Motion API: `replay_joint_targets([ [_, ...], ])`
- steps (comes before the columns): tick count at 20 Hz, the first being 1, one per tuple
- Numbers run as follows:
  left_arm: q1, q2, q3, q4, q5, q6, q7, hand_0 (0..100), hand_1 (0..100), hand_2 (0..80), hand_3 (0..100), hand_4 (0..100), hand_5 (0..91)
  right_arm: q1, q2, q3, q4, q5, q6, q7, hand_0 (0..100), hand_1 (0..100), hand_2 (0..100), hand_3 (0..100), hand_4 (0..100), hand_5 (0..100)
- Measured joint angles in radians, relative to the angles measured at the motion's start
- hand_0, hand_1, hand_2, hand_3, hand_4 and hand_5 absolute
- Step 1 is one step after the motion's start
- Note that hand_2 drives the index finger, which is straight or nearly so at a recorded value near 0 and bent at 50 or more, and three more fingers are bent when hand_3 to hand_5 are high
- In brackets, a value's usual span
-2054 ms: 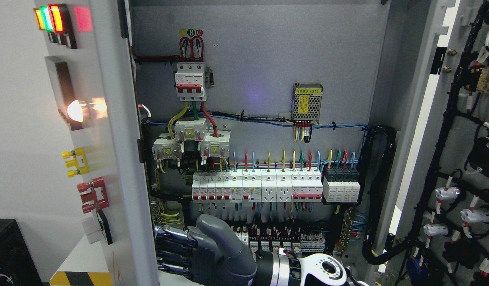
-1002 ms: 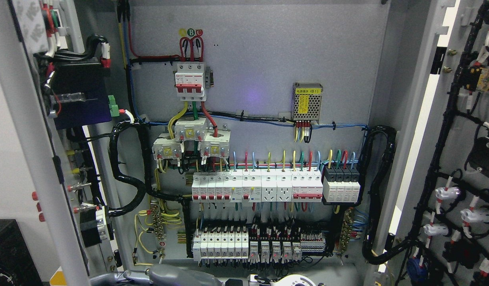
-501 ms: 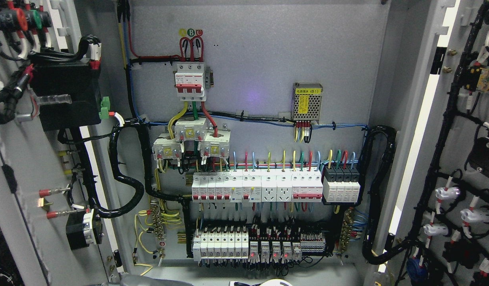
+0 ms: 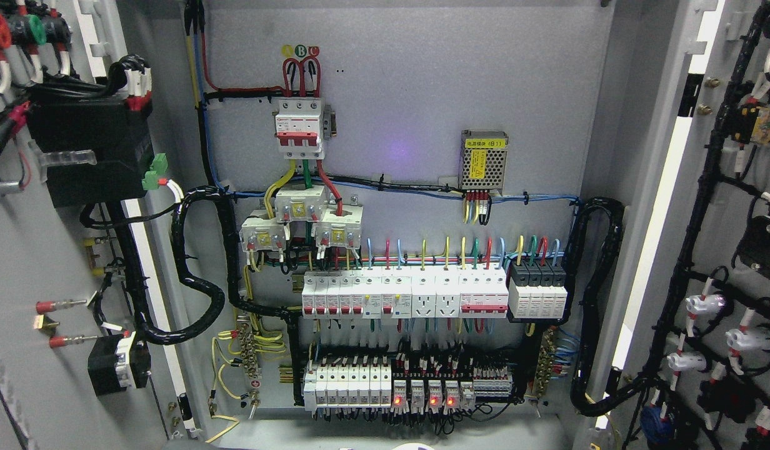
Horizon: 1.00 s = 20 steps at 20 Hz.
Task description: Open door with both hands
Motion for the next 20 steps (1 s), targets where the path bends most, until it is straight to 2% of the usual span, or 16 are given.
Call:
replay_joint_targets([
  [12, 0.0, 0.0, 0.001, -0.001, 0.0, 0.0, 0.0, 0, 0, 0.0, 0, 0, 0.0, 0.001, 0.025, 0.046, 0.019, 0.032, -0.006, -0.009, 0, 0, 0, 0, 0, 0],
  [20, 0.0, 0.0, 0.0, -0.003, -0.001, 0.0, 0.0, 0, 0, 0.0, 0, 0, 0.0, 0.008, 0.005, -0.002, 0.032, 0.028, -0.009, -0.009, 0, 0, 0, 0, 0, 0],
])
